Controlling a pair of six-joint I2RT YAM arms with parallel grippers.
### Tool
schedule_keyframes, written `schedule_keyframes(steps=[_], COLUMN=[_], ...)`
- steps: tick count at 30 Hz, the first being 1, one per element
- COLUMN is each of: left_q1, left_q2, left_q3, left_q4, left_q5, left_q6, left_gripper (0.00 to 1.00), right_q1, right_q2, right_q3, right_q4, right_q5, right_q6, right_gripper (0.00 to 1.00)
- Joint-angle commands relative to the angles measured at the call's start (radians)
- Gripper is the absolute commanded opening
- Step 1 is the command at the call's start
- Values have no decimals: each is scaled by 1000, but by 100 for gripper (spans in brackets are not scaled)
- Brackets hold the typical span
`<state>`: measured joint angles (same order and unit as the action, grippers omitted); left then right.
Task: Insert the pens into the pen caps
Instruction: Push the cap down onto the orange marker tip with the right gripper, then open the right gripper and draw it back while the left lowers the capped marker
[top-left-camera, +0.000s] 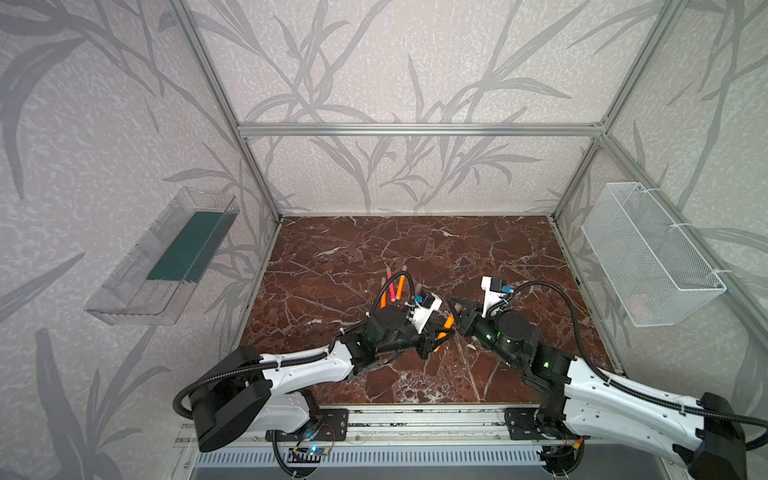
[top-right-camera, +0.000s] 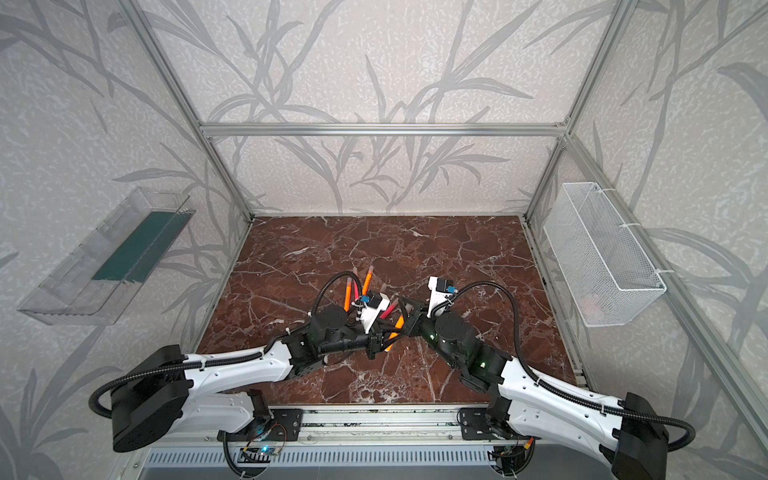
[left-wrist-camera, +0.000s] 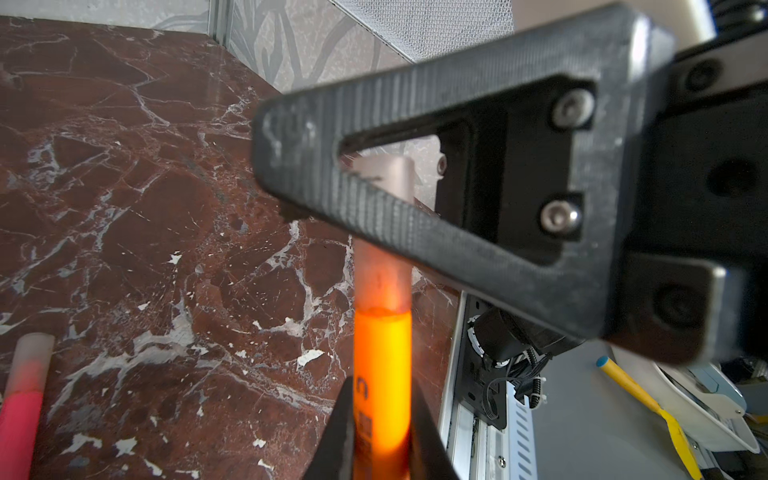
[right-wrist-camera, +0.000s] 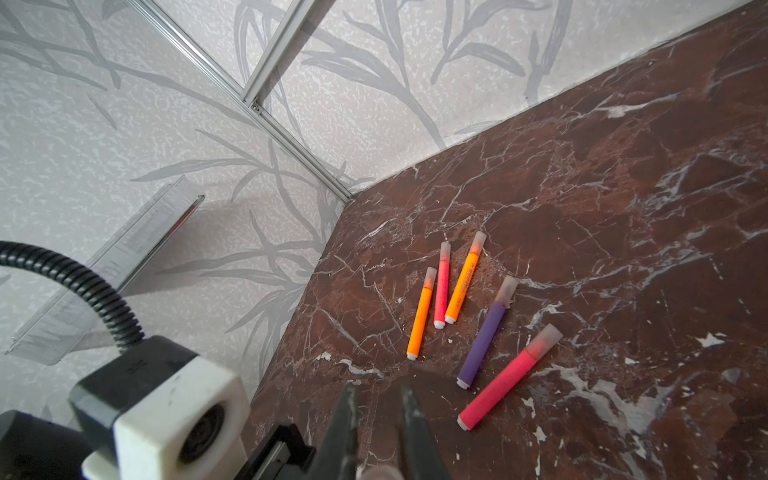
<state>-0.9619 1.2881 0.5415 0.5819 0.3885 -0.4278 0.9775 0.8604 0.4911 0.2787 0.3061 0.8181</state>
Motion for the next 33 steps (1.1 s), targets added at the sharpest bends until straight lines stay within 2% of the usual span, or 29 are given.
schedule_keyframes(steps=[1,7,9,12,17,23,29,33], left_q1=[1,44,73,105,129,183,251,253], left_q2=[-12,-43,-51,-59,-67,-103,-133,-148], left_q3=[35,70,87,123,178,224,252,236], left_q4=[9,-20,-22,-36,-55,-77,-65,-56], left_q5=[-62,-143,-145,-138,-196,-249,-197,-128], left_q6=[10,-1,-13,-6,20,17,-24,0], left_gripper=[0,0,0,0,0,0,0,0], right_q1=[4,26,39,116,210,230,238,239], right_q2=[-4,3,15,41,74,95,85,67], right_q3=[7,-87,-95,-117,-142,-186,-215,-170], right_q4=[-3,108,121,163,227,298,372,272], right_q5=[-73,-116,-113,-96,-37,-41,-78,-61], right_q6=[-9,11,7,-7,-31,-34,-59,-56], right_gripper=[0,0,0,0,0,0,0,0])
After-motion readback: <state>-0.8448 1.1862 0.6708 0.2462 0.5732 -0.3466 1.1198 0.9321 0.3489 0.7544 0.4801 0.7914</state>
